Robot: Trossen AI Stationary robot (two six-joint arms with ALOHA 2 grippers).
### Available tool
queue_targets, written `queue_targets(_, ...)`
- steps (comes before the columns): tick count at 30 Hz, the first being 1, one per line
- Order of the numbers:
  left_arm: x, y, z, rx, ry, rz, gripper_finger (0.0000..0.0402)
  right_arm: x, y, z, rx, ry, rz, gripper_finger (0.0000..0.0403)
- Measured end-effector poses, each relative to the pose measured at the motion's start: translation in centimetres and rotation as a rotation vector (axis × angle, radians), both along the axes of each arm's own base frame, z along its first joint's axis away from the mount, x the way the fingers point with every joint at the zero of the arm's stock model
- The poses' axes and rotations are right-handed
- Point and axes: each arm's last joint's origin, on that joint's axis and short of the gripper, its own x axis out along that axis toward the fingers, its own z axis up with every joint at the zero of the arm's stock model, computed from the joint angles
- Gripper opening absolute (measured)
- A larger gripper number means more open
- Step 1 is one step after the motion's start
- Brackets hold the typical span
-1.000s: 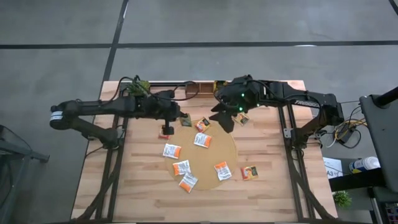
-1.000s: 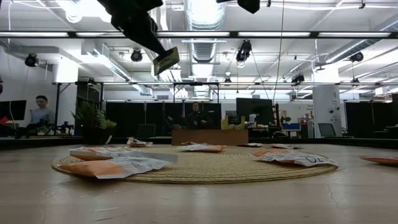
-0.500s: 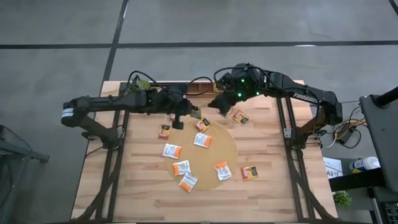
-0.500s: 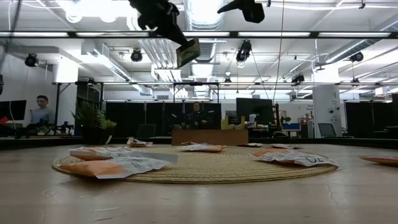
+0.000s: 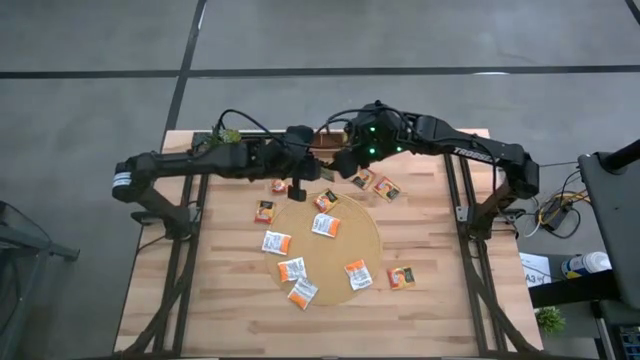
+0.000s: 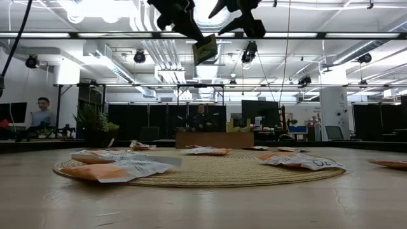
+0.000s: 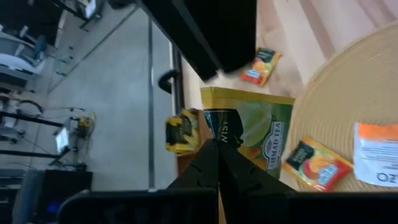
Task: Pick & Place Tea
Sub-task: Put the yellow tea bag into the right section of the wooden organizer
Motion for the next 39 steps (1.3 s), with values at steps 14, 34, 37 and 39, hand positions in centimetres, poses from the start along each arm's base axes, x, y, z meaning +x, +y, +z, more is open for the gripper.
queue_targets(14,-0.13,0.14,0.66,0.013,-0.032,0.012,0.0,0.1,-0.41,-0.42,-0.068,0.037,-0.036,0.0201)
queue_targets(34,0.12,0.07,0.99,-0.004,-0.078,-0.02,0.0,0.38,-0.59,-0.48,-0.09,0.024,-0.032,0.0172)
queue_targets(37,0.12,0.06,0.99,-0.005,-0.078,-0.022,0.0,0.38,-0.61,-0.48,-0.09,0.024,-0.032,0.0124)
queue_targets(39,0.13,0.06,0.99,-0.005,-0.079,-0.022,0.0,0.41,-0.58,-0.45,-0.088,0.019,-0.027,0.008)
